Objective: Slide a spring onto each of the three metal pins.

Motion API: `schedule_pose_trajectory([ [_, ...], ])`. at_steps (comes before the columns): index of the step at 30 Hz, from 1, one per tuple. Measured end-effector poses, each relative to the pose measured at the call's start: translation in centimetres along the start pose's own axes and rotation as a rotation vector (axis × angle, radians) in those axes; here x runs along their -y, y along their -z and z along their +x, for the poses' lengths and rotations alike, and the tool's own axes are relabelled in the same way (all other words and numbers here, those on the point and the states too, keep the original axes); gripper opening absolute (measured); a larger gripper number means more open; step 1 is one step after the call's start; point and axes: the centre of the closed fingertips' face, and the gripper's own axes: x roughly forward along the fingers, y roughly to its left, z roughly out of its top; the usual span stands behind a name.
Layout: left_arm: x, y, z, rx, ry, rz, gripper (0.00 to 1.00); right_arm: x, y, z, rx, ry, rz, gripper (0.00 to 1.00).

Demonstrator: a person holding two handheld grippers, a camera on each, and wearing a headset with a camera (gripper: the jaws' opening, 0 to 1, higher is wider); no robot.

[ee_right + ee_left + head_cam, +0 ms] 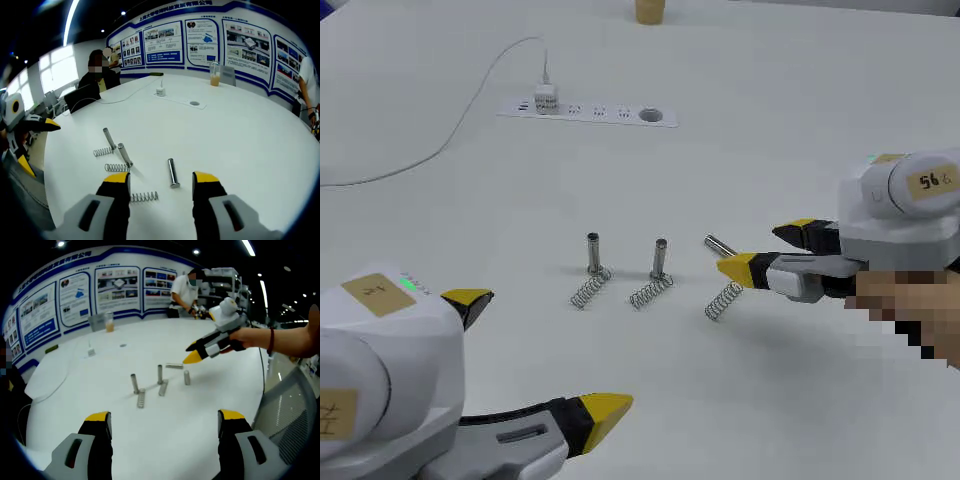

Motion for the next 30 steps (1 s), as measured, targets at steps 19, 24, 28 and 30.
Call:
schedule_pose_trajectory([
  [19, -0.1, 0.5, 0.3, 0.013, 0.010, -0.033, 0.88, 1.2, 0.4, 4.4, -0.031, -0.007, 0.043, 0.30],
  [24, -0.2, 0.5, 0.3, 0.014, 0.012, -0.034, 0.87, 1.2, 0.4, 5.6, -0.041, -0.011, 0.047, 0.27],
  [28, -0.3, 0.6, 0.4, 0.007, 0.012, -0.030, 0.86, 1.3, 0.5, 6.4, -0.053, -0.007, 0.054, 0.25],
  [30, -0.3, 0.6, 0.4, 0.007, 0.012, -0.030, 0.86, 1.5, 0.7, 6.8, -0.062, 0.001, 0.062, 0.23],
])
